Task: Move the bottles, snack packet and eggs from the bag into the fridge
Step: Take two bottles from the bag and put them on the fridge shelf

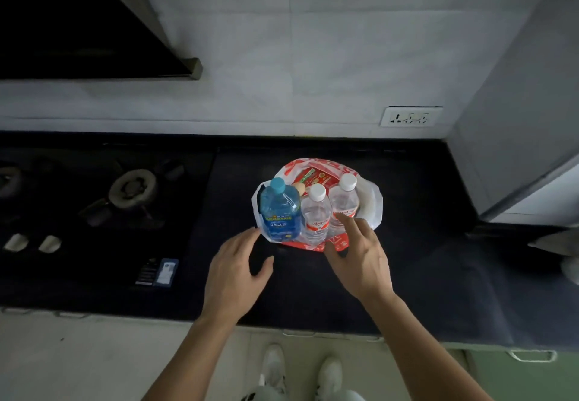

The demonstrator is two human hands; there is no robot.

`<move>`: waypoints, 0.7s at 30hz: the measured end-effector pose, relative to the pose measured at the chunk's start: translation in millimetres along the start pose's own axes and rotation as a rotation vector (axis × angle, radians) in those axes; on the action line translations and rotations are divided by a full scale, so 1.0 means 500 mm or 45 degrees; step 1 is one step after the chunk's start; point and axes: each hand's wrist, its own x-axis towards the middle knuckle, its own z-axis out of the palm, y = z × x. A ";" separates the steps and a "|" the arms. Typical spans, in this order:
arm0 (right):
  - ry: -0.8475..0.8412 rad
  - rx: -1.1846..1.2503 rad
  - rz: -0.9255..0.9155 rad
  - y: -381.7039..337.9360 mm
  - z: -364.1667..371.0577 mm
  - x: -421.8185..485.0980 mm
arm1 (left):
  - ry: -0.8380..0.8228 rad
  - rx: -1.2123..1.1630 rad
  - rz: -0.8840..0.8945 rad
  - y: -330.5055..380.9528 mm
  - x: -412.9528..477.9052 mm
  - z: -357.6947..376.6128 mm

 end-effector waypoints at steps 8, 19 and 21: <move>0.287 0.312 0.330 -0.025 0.125 0.030 | -0.076 -0.478 -0.195 -0.066 0.081 0.068; 0.492 0.418 0.560 -0.063 0.205 0.052 | -0.280 -0.859 -0.073 -0.117 0.235 0.146; 0.528 0.459 0.601 -0.066 0.214 0.061 | -0.331 -0.906 -0.081 -0.117 0.251 0.154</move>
